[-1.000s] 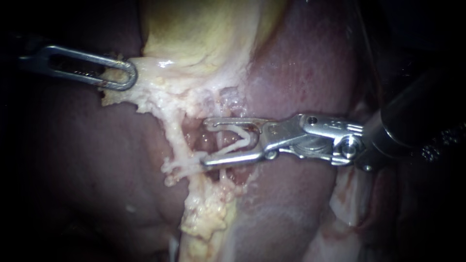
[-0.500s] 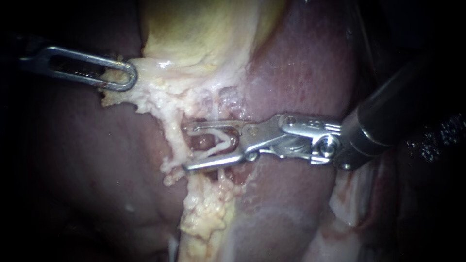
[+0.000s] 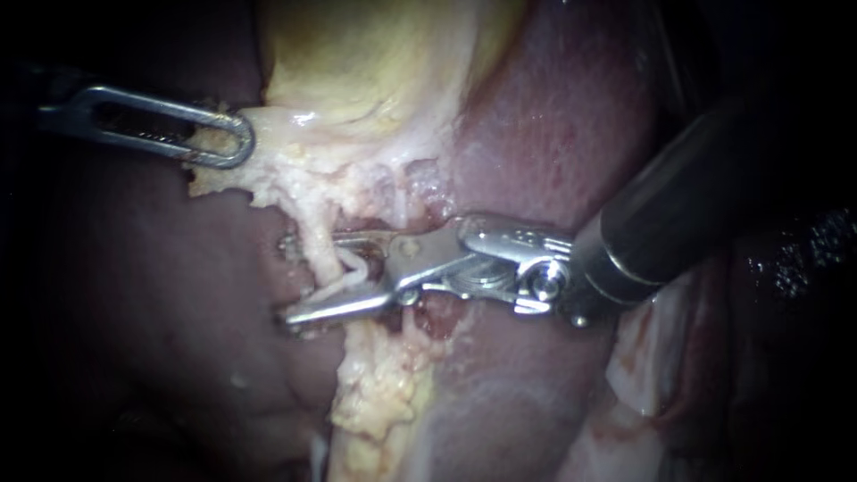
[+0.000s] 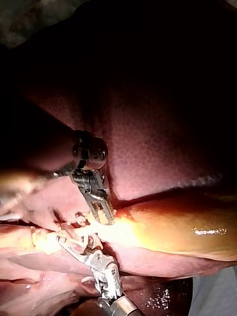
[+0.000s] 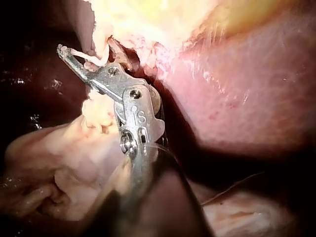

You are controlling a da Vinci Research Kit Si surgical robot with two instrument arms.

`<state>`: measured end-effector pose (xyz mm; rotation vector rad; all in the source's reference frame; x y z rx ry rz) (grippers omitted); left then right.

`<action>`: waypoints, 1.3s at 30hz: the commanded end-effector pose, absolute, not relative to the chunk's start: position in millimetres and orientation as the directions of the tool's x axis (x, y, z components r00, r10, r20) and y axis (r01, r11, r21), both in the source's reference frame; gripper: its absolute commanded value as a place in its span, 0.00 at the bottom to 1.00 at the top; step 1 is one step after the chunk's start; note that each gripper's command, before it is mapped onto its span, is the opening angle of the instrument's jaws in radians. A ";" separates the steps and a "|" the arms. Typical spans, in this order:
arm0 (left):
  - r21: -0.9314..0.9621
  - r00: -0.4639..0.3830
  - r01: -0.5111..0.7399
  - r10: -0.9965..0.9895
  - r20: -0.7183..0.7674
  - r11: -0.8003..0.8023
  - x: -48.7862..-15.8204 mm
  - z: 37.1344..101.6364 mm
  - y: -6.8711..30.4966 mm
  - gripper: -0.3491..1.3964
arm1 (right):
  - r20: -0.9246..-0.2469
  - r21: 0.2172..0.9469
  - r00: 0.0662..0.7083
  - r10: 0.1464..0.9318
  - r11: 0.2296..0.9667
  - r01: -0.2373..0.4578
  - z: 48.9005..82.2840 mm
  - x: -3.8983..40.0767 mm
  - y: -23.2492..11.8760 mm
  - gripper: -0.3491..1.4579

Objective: Clipping third clip left tube

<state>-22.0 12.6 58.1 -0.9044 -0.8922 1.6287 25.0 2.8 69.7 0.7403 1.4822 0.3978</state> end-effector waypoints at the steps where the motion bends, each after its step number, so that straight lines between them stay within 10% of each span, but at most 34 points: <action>1: -0.888 -0.192 -0.415 0.973 -0.129 -0.200 -22.0 58.1 12.6 0.00 | -0.746 0.662 0.074 0.662 0.723 0.196 69.2 25.0 3.0 0.46; 24: -0.887 -0.192 -0.416 0.973 -0.130 -0.200 -22.0 58.3 12.5 0.00 | -0.676 0.732 0.067 0.734 0.657 0.179 59.1 22.8 4.9 0.39; 34: -0.887 -0.192 -0.416 0.973 -0.130 -0.201 -22.0 58.3 12.5 0.00 | -0.626 0.776 0.075 0.776 0.610 0.158 59.1 22.1 5.0 0.01; 39: -0.887 -0.192 -0.416 0.973 -0.130 -0.201 -22.0 58.3 12.5 0.00 | -0.621 0.780 0.076 0.780 0.606 0.157 59.3 21.9 5.0 0.00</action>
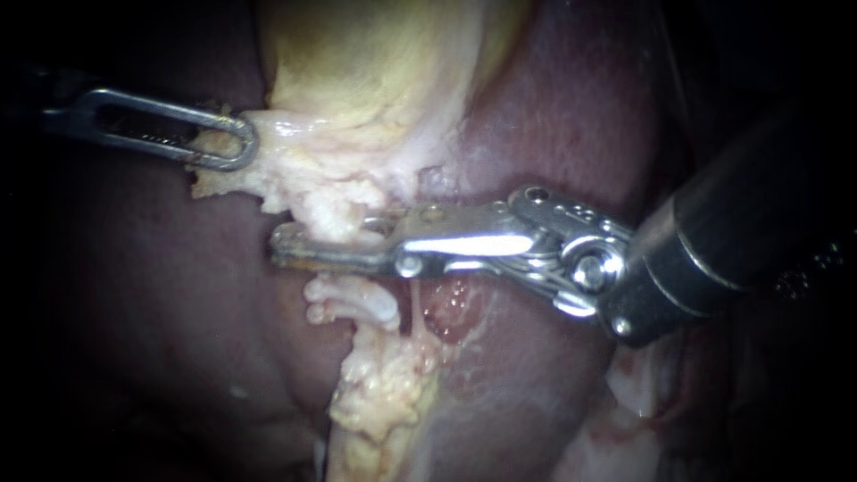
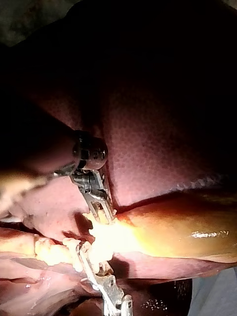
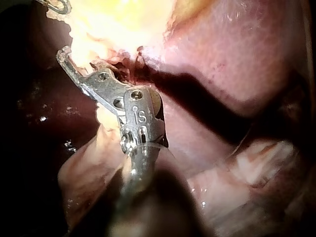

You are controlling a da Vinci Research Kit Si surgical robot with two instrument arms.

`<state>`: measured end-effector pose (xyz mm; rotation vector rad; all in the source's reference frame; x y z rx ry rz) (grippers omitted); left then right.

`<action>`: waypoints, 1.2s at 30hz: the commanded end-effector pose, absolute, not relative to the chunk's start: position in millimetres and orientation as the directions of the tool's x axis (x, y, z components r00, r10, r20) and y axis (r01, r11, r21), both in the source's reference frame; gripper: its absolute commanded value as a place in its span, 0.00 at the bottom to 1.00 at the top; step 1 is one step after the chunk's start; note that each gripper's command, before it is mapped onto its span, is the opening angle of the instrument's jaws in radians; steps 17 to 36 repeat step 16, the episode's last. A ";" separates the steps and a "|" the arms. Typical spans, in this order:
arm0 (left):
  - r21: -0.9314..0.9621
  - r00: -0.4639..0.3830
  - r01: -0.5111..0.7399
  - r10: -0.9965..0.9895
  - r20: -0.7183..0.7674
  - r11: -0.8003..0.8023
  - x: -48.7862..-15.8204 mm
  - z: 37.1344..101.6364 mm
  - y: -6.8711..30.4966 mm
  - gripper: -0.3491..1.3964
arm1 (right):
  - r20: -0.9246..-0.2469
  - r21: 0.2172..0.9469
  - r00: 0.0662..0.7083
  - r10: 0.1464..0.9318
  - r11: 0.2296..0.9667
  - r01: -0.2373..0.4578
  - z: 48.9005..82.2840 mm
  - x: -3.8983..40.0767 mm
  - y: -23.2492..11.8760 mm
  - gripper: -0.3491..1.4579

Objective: Clipping third clip left tube

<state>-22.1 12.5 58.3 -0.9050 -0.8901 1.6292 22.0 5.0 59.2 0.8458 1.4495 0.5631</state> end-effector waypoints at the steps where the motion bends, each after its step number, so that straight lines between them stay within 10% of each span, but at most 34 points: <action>1: -0.887 -0.192 -0.416 0.973 -0.130 -0.201 -22.1 58.3 12.5 0.00 | -0.622 0.779 0.079 0.779 0.606 0.157 59.4 21.9 5.0 0.00; 36: -0.887 -0.192 -0.416 0.973 -0.130 -0.201 -22.1 58.3 12.5 0.00 | -0.611 0.789 0.105 0.784 0.595 0.152 59.8 22.0 4.9 0.00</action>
